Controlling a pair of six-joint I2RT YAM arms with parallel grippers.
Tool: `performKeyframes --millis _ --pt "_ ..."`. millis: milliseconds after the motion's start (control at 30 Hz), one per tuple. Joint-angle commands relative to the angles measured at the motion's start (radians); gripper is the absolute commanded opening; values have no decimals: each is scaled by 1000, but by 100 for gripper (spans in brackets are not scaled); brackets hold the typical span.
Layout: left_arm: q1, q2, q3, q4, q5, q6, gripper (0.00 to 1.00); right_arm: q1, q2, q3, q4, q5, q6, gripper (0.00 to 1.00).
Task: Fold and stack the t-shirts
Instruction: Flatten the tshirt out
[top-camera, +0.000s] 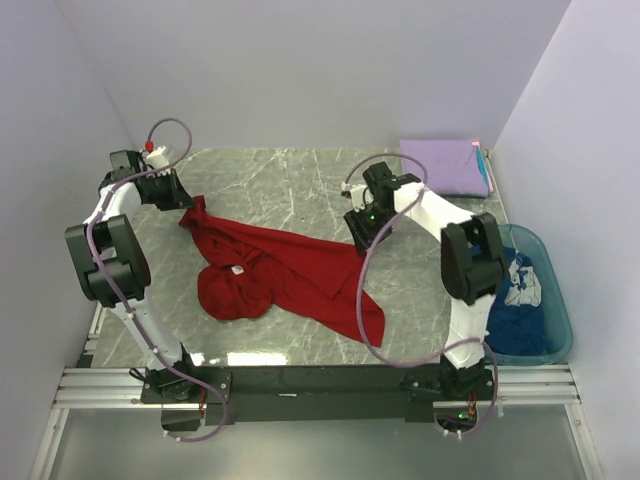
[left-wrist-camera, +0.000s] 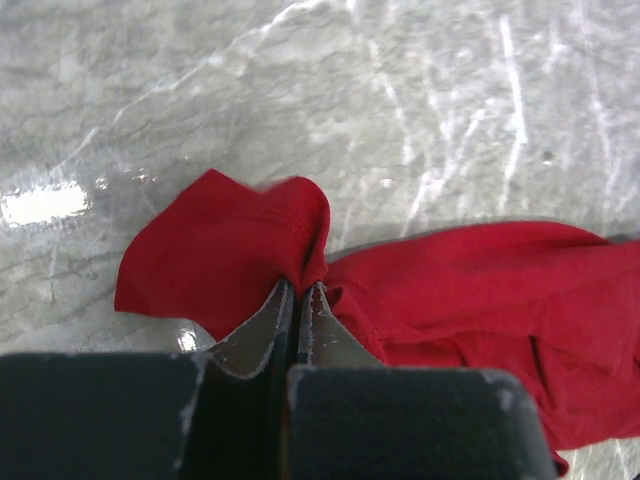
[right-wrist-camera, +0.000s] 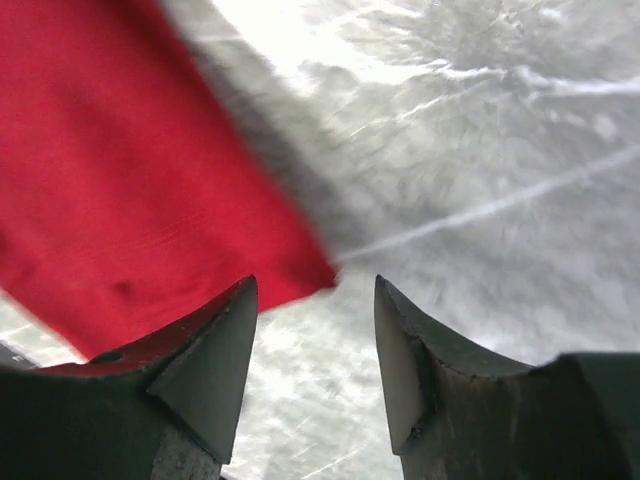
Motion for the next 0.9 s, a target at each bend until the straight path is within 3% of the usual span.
performKeyframes --millis 0,133,167,267,400,633,867 --pt "-2 14 39 57 -51 -56 2 60 -205 -37 38 -37 31 55" --pt "-2 66 67 46 -75 -79 16 247 -270 -78 -11 -16 12 39" --pt "-2 73 73 41 -79 -86 16 247 -265 -83 -15 -7 12 38" --pt "-2 84 91 20 -92 -85 38 345 -234 -106 -1 66 5 39" --pt "3 38 66 -15 -102 -64 59 427 -156 -115 10 128 9 42" --pt "26 -133 -48 -72 -68 39 65 470 -76 -117 53 196 29 48" --pt "27 -267 -155 -110 -51 113 66 476 -35 -149 108 235 26 42"
